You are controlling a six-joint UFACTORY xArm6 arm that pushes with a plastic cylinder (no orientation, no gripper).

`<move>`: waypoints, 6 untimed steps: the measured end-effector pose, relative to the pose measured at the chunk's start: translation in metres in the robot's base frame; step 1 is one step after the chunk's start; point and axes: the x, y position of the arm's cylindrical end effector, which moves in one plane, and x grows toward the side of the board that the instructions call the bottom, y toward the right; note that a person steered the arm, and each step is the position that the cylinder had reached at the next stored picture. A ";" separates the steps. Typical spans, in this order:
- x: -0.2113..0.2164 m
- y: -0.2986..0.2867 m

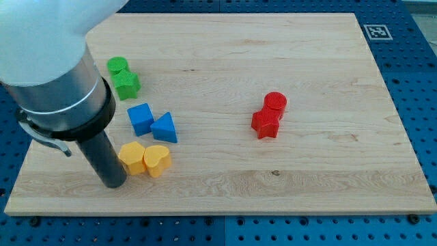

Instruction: Move the arm diagonally to the top left of the yellow hexagon

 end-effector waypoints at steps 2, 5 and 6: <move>0.001 -0.001; -0.083 -0.094; -0.102 -0.094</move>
